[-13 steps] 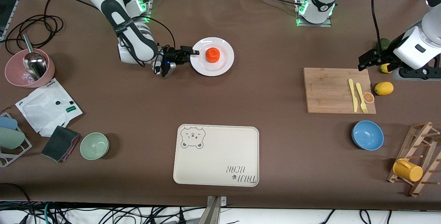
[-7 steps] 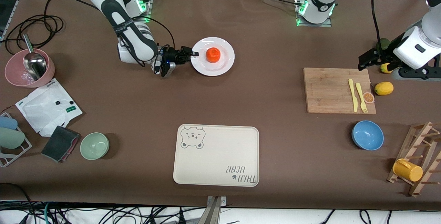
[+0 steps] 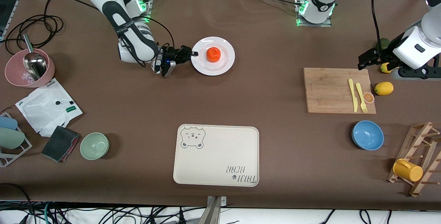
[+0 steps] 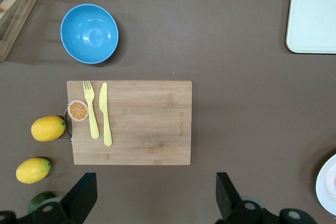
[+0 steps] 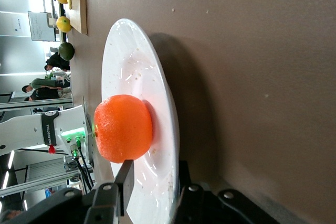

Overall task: Place orange and plate with both arms
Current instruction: 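Close the right gripper on the plate rim, then slide the plate with the right gripper onto the bear tray, then open the right gripper and pull it away from the plate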

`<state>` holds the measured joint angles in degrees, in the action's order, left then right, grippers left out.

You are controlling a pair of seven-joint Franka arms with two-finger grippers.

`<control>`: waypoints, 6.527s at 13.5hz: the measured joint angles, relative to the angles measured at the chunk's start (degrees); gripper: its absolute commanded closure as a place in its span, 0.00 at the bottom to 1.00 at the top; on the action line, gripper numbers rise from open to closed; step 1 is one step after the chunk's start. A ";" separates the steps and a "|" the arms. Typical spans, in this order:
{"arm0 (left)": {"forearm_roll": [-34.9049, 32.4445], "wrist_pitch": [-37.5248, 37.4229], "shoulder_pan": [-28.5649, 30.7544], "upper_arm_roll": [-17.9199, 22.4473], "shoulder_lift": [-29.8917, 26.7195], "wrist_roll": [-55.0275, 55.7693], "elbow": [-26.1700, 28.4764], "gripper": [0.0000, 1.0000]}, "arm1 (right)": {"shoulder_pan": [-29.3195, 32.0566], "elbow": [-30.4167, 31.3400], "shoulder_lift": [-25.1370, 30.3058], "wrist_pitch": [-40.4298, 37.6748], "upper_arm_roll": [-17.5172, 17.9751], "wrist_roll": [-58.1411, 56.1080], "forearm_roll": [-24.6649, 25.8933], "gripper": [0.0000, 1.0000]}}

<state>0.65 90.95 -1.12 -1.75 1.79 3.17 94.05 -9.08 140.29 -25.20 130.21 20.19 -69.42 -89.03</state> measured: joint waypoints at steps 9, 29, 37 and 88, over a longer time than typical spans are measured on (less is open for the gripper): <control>0.00 -0.38 0.00 0.06 -0.04 0.00 0.00 0.00 | 0.00 0.01 -1.15 0.80 0.00 -1.49 -0.57 0.98; -0.01 -0.54 0.01 0.11 -0.04 0.00 0.00 0.00 | 0.27 -14.48 -0.58 0.79 -0.01 23.16 -3.04 1.00; -0.01 -0.54 0.02 0.11 -0.04 0.00 0.00 0.00 | 2.10 -35.15 -12.08 0.43 -3.24 35.12 7.11 1.00; -0.02 -0.56 0.03 0.11 -0.04 0.00 0.00 0.00 | 4.78 -45.19 3.08 -15.95 -12.13 50.06 58.41 0.00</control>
<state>0.64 90.40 -1.09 -1.64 1.75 3.17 94.06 -4.29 95.11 -22.12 114.26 8.05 -19.37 -30.62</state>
